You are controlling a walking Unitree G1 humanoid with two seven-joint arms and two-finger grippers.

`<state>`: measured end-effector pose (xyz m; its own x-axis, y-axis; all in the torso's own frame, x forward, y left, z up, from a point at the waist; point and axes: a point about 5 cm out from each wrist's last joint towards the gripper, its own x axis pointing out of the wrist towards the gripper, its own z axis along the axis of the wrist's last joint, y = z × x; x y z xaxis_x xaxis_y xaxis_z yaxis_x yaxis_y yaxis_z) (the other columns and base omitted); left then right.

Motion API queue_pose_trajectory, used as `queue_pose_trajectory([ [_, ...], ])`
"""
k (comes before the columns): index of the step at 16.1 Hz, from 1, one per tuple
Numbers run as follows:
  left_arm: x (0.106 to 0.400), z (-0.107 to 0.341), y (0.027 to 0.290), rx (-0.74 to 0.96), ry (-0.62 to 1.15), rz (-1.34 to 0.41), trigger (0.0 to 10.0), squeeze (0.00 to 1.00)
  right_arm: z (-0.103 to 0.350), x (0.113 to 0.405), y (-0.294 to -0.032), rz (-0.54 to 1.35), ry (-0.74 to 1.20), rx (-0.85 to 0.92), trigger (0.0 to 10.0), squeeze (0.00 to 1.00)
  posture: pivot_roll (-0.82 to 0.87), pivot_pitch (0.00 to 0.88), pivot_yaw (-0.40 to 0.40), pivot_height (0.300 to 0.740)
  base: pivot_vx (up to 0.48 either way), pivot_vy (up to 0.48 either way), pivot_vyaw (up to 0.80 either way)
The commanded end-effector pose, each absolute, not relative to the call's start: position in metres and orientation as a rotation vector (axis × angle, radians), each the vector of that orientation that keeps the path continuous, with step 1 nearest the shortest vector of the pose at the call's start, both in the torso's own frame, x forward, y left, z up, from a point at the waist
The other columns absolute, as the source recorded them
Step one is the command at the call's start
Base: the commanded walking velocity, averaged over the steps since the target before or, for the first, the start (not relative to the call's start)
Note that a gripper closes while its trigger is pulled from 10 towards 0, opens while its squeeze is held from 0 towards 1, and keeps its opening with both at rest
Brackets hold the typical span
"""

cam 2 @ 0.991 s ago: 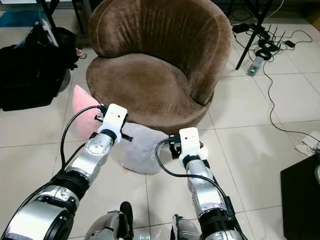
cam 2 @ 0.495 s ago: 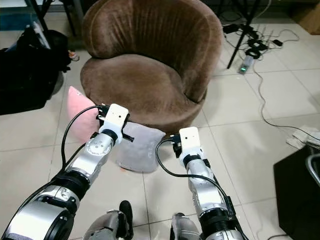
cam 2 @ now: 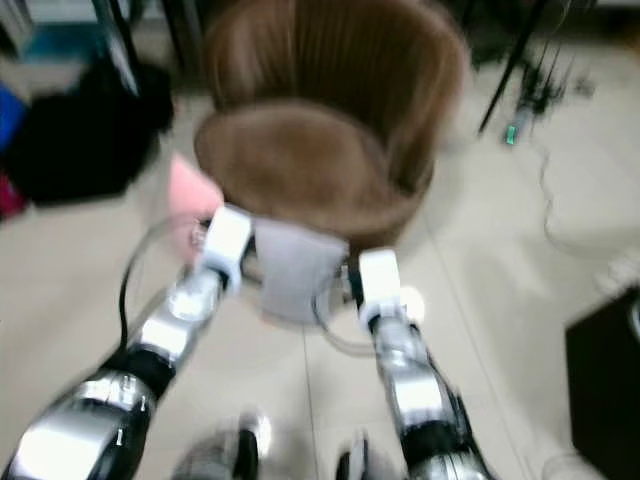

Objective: Move the pillow to the sofa from floor

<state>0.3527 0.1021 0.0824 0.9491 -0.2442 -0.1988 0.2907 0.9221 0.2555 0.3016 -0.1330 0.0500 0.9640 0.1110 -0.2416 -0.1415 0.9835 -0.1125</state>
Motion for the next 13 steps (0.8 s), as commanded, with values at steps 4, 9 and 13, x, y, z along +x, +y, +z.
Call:
queue_pose_trajectory([
  [4,0.3541,0.0806,0.1028,0.312,0.191,-0.235,10.0,0.0,0.0437,0.2985,-0.1347,0.126,0.276,-0.137,10.0,0.0,-0.19,0.178,-0.025,0.74,0.0,0.0,0.0],
  [9,0.354,0.0813,0.103,0.284,0.186,-0.225,0.0,0.0,0.044,0.299,-0.1352,0.124,0.277,-0.141,10.0,0.0,-0.19,0.176,-0.025,0.74,0.0,0.0,0.0],
  [13,0.355,0.0827,0.1059,0.296,0.178,-0.202,10.0,1.0,0.0426,0.2981,-0.1354,0.131,0.283,-0.144,10.0,0.0,-0.19,0.169,-0.026,0.74,0.0,0.0,0.0],
])
